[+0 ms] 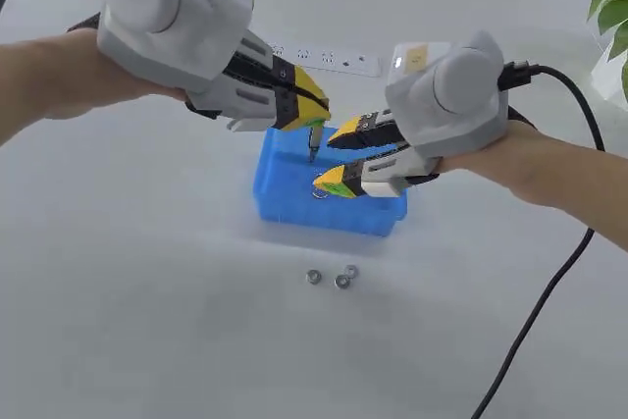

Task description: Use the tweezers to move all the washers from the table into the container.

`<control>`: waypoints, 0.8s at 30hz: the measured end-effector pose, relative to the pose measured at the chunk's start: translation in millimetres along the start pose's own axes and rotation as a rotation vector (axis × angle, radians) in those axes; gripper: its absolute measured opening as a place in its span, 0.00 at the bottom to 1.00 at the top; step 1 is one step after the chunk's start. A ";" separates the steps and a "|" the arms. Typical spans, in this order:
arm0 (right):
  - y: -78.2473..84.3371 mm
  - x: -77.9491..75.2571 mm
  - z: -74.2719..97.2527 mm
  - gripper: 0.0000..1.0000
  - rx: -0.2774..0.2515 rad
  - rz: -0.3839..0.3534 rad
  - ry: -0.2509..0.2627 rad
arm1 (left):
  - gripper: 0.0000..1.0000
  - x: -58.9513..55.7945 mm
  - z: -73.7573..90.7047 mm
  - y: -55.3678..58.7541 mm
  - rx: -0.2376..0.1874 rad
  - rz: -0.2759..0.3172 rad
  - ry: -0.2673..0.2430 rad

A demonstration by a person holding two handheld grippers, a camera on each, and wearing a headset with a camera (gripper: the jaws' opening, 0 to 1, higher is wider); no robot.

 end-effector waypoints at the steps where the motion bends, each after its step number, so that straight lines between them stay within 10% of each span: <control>1: -0.9 1.1 4.9 0.32 -0.028 -0.024 0.016 | 0.05 -0.1 1.2 -1.3 -0.006 0.006 -0.004; 24: 42.4 73.4 69.3 0.61 -0.186 -0.209 0.129 | 0.05 -59.0 10.8 -7.6 0.009 0.017 0.029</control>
Point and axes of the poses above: the centre of the closed fingertips' face, and the gripper's own axes: z roughly backward along the fingers, x roughly to its left, y roughly out of its underside, the point moved 6 cm from there along z, roughly backward along the fingers, and after that the axes turned 3 degrees about -y, right-handed, at the moved point
